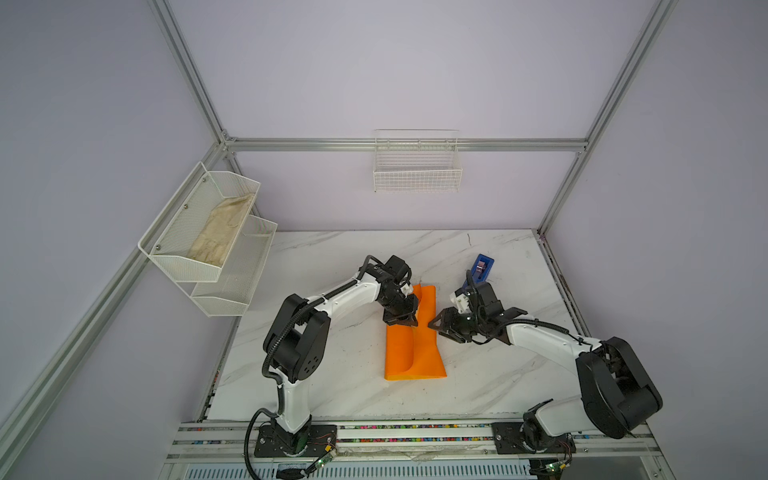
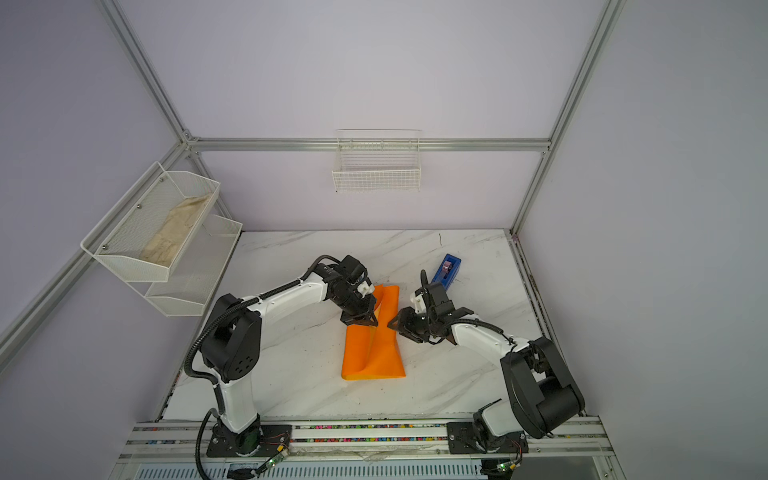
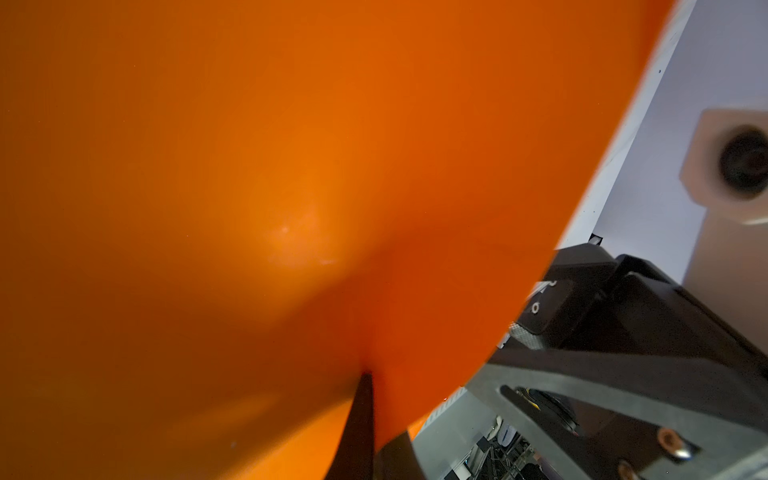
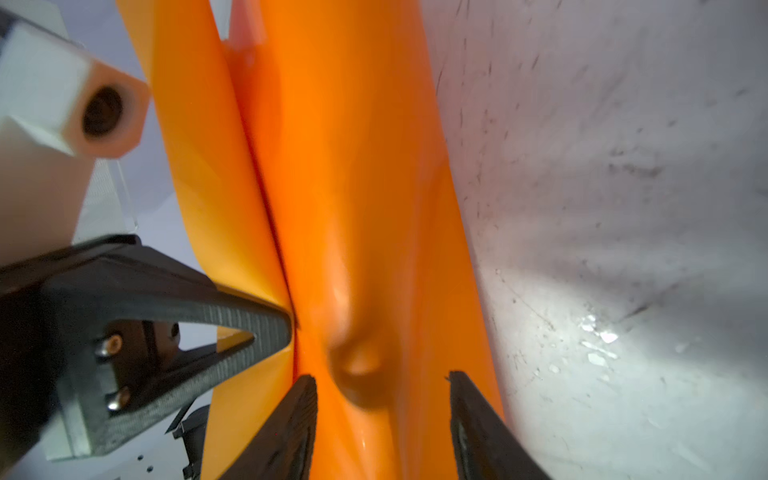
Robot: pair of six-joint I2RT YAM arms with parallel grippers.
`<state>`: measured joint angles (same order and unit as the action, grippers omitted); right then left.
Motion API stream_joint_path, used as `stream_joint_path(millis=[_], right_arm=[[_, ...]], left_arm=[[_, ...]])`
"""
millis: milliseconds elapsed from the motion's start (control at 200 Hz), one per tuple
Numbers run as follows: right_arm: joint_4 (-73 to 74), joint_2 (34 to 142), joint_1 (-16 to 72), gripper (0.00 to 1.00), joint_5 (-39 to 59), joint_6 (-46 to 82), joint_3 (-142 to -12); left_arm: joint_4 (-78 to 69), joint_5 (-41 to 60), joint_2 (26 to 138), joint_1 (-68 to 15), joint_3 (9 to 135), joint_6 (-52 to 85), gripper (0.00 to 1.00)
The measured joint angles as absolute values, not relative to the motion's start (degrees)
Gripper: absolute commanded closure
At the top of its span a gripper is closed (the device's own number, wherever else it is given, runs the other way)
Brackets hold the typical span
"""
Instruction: Wrap the gift box in paper
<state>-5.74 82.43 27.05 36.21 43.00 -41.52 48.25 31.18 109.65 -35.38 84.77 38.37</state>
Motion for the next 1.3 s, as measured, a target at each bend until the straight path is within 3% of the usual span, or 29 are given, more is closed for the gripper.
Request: stream_joint_path(millis=[200,515,785,1300], right_arm=[[0.25,82.48,30.76,0.55,38.06,48.38,-39.2],[6.52,87.07,37.43,0.57,34.04,56.29,-42.15],[4.03,86.59,34.61,0.53,30.55,56.34,-43.86],[0.21,91.55,32.45,0.62,28.71,51.66,-48.82]], left_arm=[[48.34,31.7,109.73,-34.46,84.77,37.85,1.0],[51.11,32.64,109.73,-29.58,84.99,33.21,1.0],[51.59,33.26,109.73,-29.39,84.99,30.89,1.0],[51.64,34.72,109.73,-29.78,84.99,31.35,1.0]])
